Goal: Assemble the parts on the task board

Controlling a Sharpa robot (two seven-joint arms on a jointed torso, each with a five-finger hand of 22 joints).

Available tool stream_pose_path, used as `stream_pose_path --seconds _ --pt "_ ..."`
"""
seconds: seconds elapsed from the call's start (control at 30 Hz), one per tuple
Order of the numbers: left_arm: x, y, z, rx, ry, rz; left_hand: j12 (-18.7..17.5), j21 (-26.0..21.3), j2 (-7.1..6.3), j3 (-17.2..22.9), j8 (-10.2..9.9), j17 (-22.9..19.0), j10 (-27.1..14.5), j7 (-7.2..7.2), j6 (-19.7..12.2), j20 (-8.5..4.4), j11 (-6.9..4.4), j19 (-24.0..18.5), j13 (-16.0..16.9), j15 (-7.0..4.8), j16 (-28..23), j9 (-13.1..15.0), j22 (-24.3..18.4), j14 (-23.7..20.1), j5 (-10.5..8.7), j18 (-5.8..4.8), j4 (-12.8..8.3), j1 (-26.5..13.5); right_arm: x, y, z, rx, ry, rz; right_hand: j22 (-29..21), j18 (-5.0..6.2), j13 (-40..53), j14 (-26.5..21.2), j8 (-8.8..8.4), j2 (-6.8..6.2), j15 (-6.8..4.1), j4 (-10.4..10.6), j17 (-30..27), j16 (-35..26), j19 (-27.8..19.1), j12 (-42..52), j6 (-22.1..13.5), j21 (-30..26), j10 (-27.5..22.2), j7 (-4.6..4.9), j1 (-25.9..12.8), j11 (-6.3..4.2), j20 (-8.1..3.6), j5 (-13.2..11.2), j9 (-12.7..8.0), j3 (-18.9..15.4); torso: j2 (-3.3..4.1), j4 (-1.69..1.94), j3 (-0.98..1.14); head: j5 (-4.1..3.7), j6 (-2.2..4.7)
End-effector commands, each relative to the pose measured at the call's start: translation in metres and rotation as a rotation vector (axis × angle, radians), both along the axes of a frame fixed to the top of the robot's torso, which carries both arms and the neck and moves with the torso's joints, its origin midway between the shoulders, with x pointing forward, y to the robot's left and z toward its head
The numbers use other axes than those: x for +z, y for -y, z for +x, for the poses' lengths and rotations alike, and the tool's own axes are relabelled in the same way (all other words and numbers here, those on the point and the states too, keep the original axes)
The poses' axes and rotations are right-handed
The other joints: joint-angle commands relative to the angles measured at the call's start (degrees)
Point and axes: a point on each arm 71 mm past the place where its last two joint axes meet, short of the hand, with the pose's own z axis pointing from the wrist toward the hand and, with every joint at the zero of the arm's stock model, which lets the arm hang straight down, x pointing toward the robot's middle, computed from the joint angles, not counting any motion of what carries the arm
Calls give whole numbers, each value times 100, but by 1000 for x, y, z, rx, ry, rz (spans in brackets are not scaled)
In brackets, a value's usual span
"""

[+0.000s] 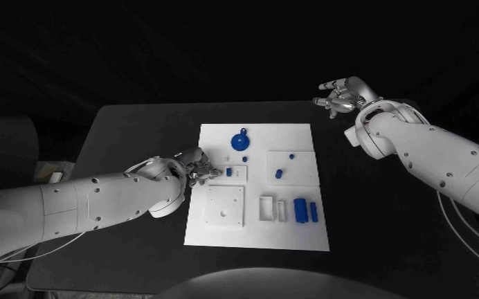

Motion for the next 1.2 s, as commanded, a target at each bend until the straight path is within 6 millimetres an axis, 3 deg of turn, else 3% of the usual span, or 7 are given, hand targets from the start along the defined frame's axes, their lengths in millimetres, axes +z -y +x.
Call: stream_pose_path --seconds 0.03,0.3,0.63,0.77,0.9,1.07,1.2 --pt "1 -1 2 -19 -69 -31 -32 -36 55 688 36 -14 218 -41 -67 -7 32 -44 11 11 -44 -89 106 -45 -58 -10 -717 1 -1 0 0 8 -9 0 3 3 -4 25 -7 -19 -1 -22 1 -37 16 24 -10 -30 20 4 -39 -12 -8 7 3 37 2 -6 2 7 25" --pt "29 -2 20 -51 -129 -143 -94 -201 166 640 41 -143 142 -8 -206 -20 35 -106 55 1 -171 -92 85 -125 -435 -13 -634 189 -4 0 -1 13 -15 3 4 3 -3 24 -8 -17 -2 -30 1 -37 16 24 -9 -30 18 5 -36 -11 -8 3 3 40 -2 9 4 28 64" --pt "87 0 55 -177 -189 -296 -114 -330 231 607 102 -252 13 20 -342 -10 50 -159 107 14 -273 -84 73 -242 -550 -20 -667 247 -8 -2 -5 55 -27 19 1 2 -1 16 -7 12 -1 -94 -2 -41 6 24 7 -35 8 8 1 -9 -8 -102 4 49 -1 -21 14 111 216" --pt "94 1 58 -219 -246 -396 -104 -383 358 583 141 -295 -151 48 -502 -19 51 -223 144 7 -317 -30 73 -375 -1014 -27 -597 287 -8 -10 -9 107 -22 27 15 1 2 21 -3 53 -9 -272 3 -35 14 30 100 -23 22 7 119 -12 -19 -365 7 77 -2 -21 20 118 306" --pt "100 5 59 -278 -284 -505 -12 -490 614 518 343 -293 -520 97 -811 -5 86 -377 225 27 -288 140 71 -688 -1504 -38 -445 309 -10 -19 -18 189 -14 17 77 5 7 33 3 155 -20 -578 28 -12 24 34 299 7 43 -4 193 -21 -31 -709 14 61 -1 -23 17 81 480" --pt "103 6 56 -341 -375 -643 177 -609 708 455 543 -410 -713 129 -993 37 120 -417 190 63 -144 106 85 -846 -1605 -24 -557 421 -10 -30 -30 272 4 6 146 9 22 39 6 237 -25 -778 55 3 23 45 408 29 51 -5 295 -19 -37 -1011 17 -10 -5 -45 20 128 659" --pt "105 5 54 -389 -483 -763 137 -710 825 360 549 -485 -848 122 -1079 61 126 -523 120 88 -185 51 62 -1000 -2007 -51 -488 365 -9 -43 -44 337 27 1 290 12 126 65 9 406 -32 -1052 108 31 18 128 386 55 37 -23 287 -25 -41 -1277 19 -247 -13 -47 44 161 715"
